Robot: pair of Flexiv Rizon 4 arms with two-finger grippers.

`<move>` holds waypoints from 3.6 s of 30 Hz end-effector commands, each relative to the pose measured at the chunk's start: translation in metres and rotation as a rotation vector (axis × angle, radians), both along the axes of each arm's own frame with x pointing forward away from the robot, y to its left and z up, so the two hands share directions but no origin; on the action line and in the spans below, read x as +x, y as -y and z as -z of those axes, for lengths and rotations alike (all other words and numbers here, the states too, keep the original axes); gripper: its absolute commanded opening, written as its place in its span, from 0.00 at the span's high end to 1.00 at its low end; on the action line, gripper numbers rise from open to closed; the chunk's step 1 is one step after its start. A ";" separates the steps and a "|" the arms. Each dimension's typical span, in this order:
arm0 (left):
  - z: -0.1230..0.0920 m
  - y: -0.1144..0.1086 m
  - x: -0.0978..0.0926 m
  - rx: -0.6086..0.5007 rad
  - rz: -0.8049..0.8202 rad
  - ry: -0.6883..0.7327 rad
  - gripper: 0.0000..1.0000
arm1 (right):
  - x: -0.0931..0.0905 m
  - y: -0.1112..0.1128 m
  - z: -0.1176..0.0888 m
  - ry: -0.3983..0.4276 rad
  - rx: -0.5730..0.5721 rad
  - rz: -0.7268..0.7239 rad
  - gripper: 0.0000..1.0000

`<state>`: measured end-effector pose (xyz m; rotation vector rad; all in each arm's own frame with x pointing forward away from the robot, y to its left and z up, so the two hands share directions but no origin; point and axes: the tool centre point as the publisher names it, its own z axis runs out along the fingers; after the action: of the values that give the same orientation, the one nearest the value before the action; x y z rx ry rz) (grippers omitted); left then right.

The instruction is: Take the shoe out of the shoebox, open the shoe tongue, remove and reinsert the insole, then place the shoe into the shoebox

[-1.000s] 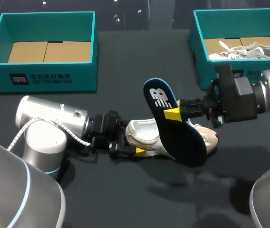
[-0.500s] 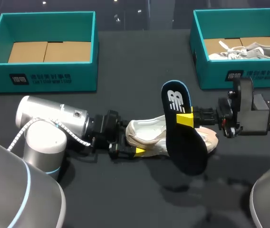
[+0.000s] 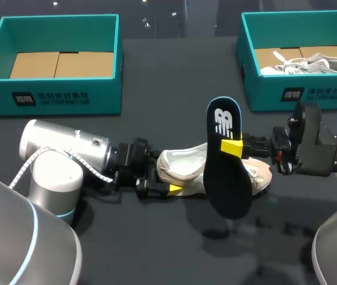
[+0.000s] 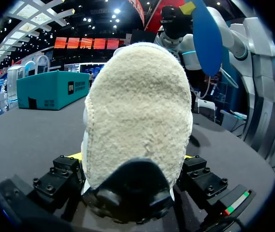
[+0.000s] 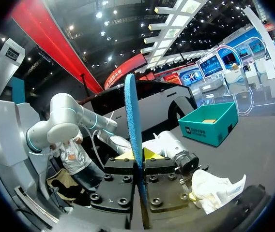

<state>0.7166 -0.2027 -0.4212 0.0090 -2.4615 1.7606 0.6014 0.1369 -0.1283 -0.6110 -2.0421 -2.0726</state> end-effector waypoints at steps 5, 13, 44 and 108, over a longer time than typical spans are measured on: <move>0.003 -0.002 -0.002 0.002 -0.001 0.000 1.00 | 0.012 -0.006 -0.002 -0.003 -0.015 -0.009 1.00; 0.003 -0.002 -0.002 0.002 -0.001 0.000 1.00 | 0.021 -0.007 0.002 -0.013 0.011 -0.041 1.00; -0.012 -0.036 -0.002 0.253 -0.001 -0.056 0.00 | 0.026 -0.011 0.001 -0.003 0.030 -0.055 1.00; -0.080 -0.033 0.003 1.225 0.007 0.038 0.00 | 0.026 -0.011 0.001 -0.003 0.030 -0.055 1.00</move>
<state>0.7165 -0.1628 -0.3370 0.0749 -3.0775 0.1669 0.6286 0.1463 -0.1296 -0.5419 -1.9979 -2.0673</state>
